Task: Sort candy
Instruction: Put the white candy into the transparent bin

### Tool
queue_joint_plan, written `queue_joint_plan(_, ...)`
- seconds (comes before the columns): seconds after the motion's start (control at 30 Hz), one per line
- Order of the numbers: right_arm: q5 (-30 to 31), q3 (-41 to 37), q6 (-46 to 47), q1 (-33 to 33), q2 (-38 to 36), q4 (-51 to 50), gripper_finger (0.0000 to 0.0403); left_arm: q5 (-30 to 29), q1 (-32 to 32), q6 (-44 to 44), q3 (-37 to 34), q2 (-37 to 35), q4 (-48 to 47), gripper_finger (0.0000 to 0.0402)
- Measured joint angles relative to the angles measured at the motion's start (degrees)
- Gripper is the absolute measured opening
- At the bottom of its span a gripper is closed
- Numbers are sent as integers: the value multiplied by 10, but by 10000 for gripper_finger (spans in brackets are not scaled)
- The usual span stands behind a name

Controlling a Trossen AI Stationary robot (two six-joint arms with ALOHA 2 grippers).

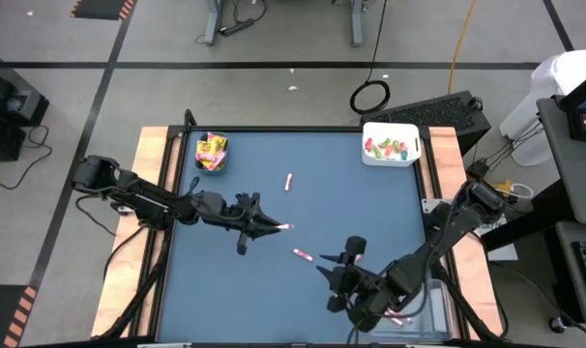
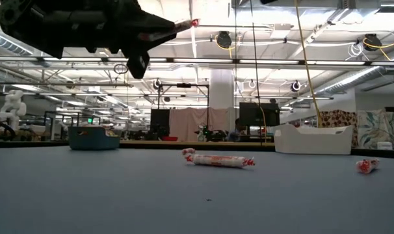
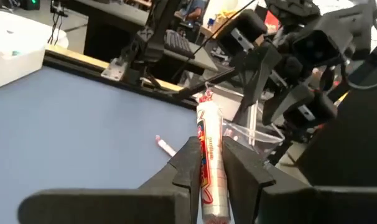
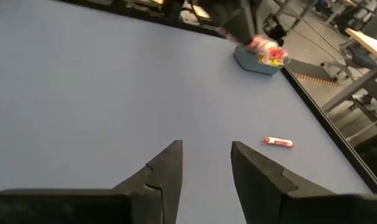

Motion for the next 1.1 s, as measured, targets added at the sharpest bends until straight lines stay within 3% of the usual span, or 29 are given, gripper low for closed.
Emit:
queue_joint_plan(0.23,-17,0,0,-50,0,50,128,-2,0,104,0,0,-8,61)
queue_joint_plan(0.57,-248,0,5,-163,4,62,128,-5,-14,261,0,0,-45,61)
queue_joint_plan(0.73,-332,0,-5,-211,5,62,128,-6,-19,269,0,0,-93,61)
queue_joint_plan(0.87,-353,0,-44,-240,6,75,130,-12,-19,252,0,1,-135,61)
queue_joint_plan(1.1,-418,0,-86,-278,37,135,181,-43,-18,221,0,2,-143,61)
